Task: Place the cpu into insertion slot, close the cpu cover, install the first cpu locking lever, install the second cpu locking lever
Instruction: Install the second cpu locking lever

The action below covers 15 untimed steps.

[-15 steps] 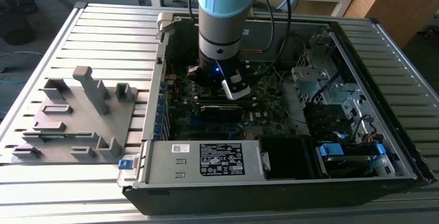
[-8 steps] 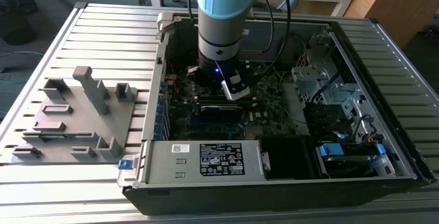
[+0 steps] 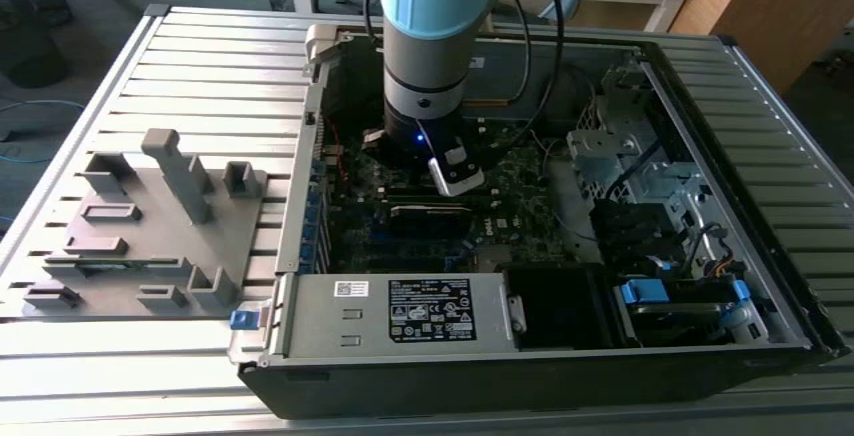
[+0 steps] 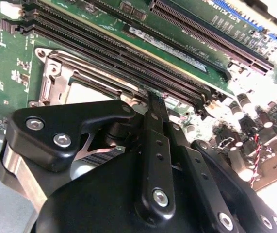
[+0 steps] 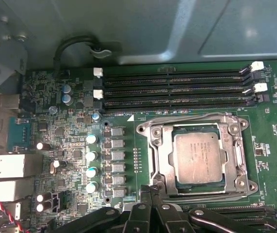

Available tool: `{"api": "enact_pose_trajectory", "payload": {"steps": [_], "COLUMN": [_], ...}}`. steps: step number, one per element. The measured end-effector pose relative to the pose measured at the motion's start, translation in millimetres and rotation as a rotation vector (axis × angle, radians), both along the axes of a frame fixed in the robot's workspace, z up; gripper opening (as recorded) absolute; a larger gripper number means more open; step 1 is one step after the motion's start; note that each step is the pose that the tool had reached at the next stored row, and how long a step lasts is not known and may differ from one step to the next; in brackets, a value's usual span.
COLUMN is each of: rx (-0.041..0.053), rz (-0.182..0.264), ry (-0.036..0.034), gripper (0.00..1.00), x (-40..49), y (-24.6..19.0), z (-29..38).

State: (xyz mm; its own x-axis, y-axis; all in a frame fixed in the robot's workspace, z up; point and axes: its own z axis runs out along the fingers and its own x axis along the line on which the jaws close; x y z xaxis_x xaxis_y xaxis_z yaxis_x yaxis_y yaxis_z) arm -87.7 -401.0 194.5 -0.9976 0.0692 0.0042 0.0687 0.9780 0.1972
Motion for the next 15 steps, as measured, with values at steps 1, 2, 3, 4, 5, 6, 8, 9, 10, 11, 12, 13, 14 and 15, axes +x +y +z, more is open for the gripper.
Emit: {"api": "enact_pose_trajectory", "payload": {"steps": [1,2,3,4,5,6,8,9,10,11,12,13,14,15], "rx": [0.0,0.0,0.0001,0.0001,0.0,-0.0001,-0.0001,0.0,0.0001,0.0001,0.0001,0.0,0.0,0.0], "rz": [0.0,0.0,0.0,0.0,0.0,0.0,0.0,0.0,0.0,0.0,0.0,0.0,0.0,0.0], "ry": [0.0,0.0,-0.0001,0.0,0.0,0.0001,0.0001,0.0001,0.0,0.0,0.0,0.0001,0.0,0.0], "gripper": [0.1,0.1,0.1,0.1,0.1,0.1,0.1,0.1,0.1,0.1,0.1,0.1,0.1,0.1], "x": [-0.4,-0.8,-1.1,-1.3,-1.6,-1.7,-1.9,-2.0,-2.0,-2.0,-2.0,-2.0,-2.0,-2.0], "y": [0.0,0.0,0.0,0.0,-0.1,-0.1,0.0,0.0,0.0,0.0,0.0,0.0,0.0,0.0], "z": [-0.1,-0.2,-0.4,-0.6,-0.8,-1.0,-1.1,-1.1,-1.2,-1.2,-1.2,-1.3,-1.4,-1.5]}}
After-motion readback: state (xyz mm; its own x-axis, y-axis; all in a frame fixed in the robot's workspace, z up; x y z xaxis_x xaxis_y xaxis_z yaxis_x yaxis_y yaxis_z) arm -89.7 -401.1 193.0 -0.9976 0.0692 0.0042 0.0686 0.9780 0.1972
